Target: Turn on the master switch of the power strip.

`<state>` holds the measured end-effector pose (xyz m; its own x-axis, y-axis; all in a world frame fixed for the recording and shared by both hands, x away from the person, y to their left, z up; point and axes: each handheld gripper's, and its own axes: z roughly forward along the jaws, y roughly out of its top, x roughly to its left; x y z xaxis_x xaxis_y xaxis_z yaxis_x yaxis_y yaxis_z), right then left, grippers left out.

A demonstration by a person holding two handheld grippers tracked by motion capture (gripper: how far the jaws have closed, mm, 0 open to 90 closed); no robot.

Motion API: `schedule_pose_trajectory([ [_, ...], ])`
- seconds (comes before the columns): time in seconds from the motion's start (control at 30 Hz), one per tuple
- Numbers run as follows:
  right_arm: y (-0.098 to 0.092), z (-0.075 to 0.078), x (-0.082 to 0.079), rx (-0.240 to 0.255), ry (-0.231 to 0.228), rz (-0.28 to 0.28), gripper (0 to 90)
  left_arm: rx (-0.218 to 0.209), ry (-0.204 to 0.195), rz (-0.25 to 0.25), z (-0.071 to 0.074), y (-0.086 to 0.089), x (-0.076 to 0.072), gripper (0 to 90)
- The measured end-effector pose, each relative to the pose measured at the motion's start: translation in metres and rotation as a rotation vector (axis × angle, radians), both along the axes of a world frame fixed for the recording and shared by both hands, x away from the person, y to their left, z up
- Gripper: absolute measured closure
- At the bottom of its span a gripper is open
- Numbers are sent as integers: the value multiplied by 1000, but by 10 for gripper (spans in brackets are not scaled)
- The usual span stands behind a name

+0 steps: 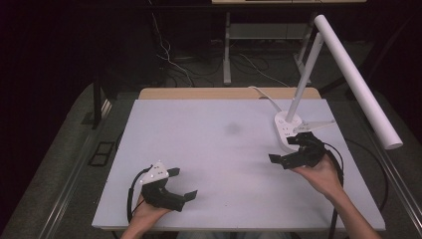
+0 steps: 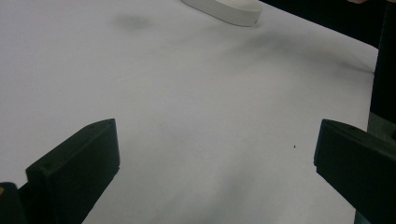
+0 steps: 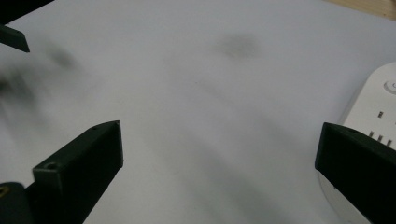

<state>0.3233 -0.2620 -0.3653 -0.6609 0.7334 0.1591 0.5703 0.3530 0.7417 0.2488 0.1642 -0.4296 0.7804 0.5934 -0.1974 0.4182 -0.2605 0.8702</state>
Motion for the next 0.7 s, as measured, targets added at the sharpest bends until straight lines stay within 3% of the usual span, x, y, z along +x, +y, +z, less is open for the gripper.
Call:
schedule_pose_trajectory([
  [0.3,0,0,10,-20,9,-9,3,1,2,-3,0,-1,0,0],
  [0.7,2,10,23,-47,-5,-14,3,5,4,-8,-1,0,1,0],
])
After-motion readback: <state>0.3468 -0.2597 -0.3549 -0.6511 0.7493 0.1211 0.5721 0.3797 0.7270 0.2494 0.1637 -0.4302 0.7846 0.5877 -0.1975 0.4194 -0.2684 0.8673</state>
